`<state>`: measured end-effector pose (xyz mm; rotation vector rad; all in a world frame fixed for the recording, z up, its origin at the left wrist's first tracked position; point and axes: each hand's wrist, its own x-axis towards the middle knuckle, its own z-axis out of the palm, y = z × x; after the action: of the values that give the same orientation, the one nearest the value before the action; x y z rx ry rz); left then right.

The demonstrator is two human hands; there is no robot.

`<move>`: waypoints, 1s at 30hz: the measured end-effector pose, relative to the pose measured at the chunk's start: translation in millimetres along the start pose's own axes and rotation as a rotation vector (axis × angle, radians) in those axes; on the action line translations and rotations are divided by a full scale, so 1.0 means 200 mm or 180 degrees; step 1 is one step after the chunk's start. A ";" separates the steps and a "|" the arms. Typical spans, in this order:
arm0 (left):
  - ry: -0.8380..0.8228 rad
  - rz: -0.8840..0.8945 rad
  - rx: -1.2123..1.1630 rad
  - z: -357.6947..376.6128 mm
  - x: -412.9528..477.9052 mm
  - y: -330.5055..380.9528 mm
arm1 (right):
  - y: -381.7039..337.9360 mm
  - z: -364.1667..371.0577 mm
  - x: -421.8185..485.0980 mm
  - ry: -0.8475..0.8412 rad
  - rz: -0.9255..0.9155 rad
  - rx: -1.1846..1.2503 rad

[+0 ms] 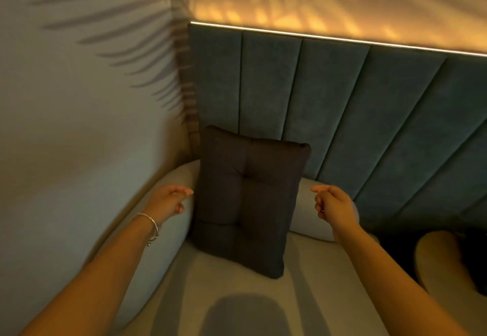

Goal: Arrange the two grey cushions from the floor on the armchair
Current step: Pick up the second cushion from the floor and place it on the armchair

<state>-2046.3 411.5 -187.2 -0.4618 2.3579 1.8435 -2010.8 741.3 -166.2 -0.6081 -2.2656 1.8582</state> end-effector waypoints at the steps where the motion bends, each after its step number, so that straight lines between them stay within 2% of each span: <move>1: 0.0027 0.0000 -0.0040 -0.02 -0.08 -0.03 | 0.01 -0.01 -0.07 -0.0062 0.0018 0.0054; 9: 0.0297 -0.0128 -0.0133 -0.21 -0.73 -0.34 | 0.18 -0.09 -0.62 -0.0546 0.0140 0.0166; 19: 0.0218 0.0166 0.0078 -0.38 -1.24 -0.41 | 0.21 -0.21 -1.25 -0.0422 0.0062 0.0305; 26: 0.0164 -0.0014 -0.0287 -0.51 -1.68 -0.60 | 0.30 -0.21 -1.74 -0.0695 0.0110 0.0129; 30: 0.0402 -0.0135 -0.0534 -0.64 -1.95 -0.74 | 0.33 -0.21 -1.95 -0.0918 0.0173 0.0257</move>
<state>-1620.3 322.8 -185.1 -0.6593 2.2586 2.0593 -1628.2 634.6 -166.7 -0.4164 -2.3480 2.1767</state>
